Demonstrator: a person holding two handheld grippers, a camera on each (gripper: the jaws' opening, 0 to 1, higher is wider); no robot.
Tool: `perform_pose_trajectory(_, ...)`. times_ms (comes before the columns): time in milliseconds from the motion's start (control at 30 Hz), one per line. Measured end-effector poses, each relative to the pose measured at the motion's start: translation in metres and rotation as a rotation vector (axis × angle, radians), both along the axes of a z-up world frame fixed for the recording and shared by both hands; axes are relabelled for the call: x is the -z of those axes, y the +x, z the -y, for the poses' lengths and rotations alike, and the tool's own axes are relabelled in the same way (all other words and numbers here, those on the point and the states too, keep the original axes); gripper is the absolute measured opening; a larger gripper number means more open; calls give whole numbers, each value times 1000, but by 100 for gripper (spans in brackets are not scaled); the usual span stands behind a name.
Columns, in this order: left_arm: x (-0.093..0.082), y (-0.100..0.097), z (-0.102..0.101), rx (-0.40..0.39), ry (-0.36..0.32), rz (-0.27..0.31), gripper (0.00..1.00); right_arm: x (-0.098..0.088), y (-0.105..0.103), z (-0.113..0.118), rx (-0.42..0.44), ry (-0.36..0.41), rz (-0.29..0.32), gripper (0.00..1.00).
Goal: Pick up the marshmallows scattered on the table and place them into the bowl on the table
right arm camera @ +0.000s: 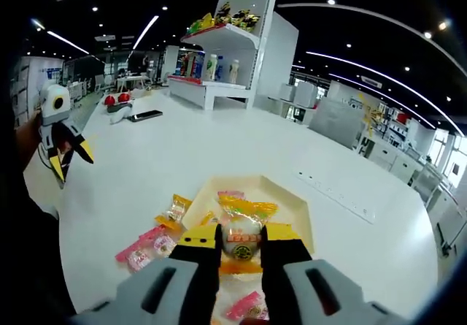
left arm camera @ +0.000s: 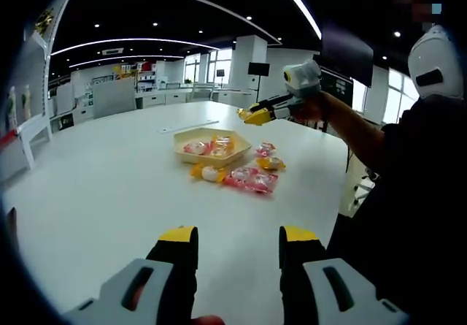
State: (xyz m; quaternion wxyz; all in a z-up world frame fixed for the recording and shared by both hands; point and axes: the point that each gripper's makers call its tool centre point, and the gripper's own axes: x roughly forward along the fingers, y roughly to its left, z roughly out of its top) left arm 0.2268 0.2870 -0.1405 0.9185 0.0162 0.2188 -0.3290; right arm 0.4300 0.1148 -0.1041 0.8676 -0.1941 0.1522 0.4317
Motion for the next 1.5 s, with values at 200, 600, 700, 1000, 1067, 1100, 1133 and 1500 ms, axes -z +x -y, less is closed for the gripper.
perform_pose_trajectory(200, 0, -2, -2, -4, 0, 0, 45, -1, 3, -5, -8, -5, -1, 22)
perform_pose_trajectory(600, 1, -4, -1, -7, -1, -4, 45, -2, 16, -12, -16, -2, 0, 22)
perform_pose_trajectory(700, 2, -3, -1, -9, -1, -5, 45, 0, 17, -14, -15, -1, -4, 22)
perform_pose_trajectory(1000, 3, -2, 3, -1, -1, -11, 45, 1, 22, -17, -9, 7, -7, 22)
perform_pose_trajectory(1067, 3, -2, 4, 1, -2, -12, 45, -1, 24, -18, -11, 11, -8, 22)
perform_pose_trajectory(1100, 3, -2, 4, 1, -2, -11, 45, -1, 25, -19, -11, 13, -7, 22)
perform_pose_trajectory(1133, 2, -2, 4, 2, -3, -11, 45, -1, 26, -19, -11, 15, -7, 22)
perform_pose_trajectory(1500, 3, -4, 7, 4, -2, -16, 45, -5, 32, -21, -6, 21, 6, 22)
